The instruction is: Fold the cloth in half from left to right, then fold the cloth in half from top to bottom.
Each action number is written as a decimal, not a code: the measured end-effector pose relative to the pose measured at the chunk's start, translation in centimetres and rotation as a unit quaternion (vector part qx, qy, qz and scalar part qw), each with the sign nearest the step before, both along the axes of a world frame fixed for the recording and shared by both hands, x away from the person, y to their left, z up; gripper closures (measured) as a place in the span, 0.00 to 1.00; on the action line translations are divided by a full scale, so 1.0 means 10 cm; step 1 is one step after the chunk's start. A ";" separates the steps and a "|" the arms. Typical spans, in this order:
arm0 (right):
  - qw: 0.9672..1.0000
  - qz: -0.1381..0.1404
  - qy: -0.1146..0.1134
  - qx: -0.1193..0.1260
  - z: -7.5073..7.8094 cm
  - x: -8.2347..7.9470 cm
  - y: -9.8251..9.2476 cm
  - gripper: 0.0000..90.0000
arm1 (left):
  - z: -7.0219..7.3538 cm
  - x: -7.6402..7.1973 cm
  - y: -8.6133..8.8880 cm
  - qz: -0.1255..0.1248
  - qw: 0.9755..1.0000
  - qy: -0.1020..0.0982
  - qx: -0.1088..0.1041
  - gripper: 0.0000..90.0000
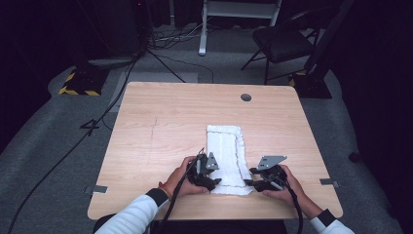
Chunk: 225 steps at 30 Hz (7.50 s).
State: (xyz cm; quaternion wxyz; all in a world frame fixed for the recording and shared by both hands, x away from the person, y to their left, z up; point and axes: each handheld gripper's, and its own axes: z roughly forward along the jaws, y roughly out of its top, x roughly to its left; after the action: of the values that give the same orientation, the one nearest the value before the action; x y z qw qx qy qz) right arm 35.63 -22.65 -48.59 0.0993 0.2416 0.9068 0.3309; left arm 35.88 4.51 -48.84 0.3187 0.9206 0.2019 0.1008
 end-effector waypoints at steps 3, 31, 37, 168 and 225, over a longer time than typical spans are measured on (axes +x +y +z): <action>1.000 0.005 -0.012 0.005 0.01 -0.03 0.02 0.47 | 0.00 -0.07 0.04 0.010 1.000 -0.004 -0.001 0.36; 0.993 -0.090 -0.057 0.042 0.23 1.17 0.19 0.51 | 0.18 1.14 0.21 0.137 0.990 -0.020 -0.029 0.28; 0.993 -0.100 -0.047 0.029 0.13 1.42 0.35 0.51 | 0.09 1.35 0.09 0.148 0.989 -0.016 -0.019 0.28; 0.992 0.041 -0.081 0.093 0.56 0.42 0.07 0.92 | 0.52 0.34 0.23 -0.058 0.994 -0.054 -0.072 0.93; 0.998 0.052 -0.034 0.020 -0.05 0.16 -0.05 0.85 | -0.01 0.06 0.27 -0.093 0.995 0.003 -0.036 0.92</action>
State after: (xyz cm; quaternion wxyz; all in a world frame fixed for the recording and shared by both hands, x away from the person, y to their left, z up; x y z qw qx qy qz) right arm 37.20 -23.15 -49.06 0.1083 0.1844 0.9074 0.3617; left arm 36.53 7.19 -48.91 0.3590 0.9236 0.1199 0.0611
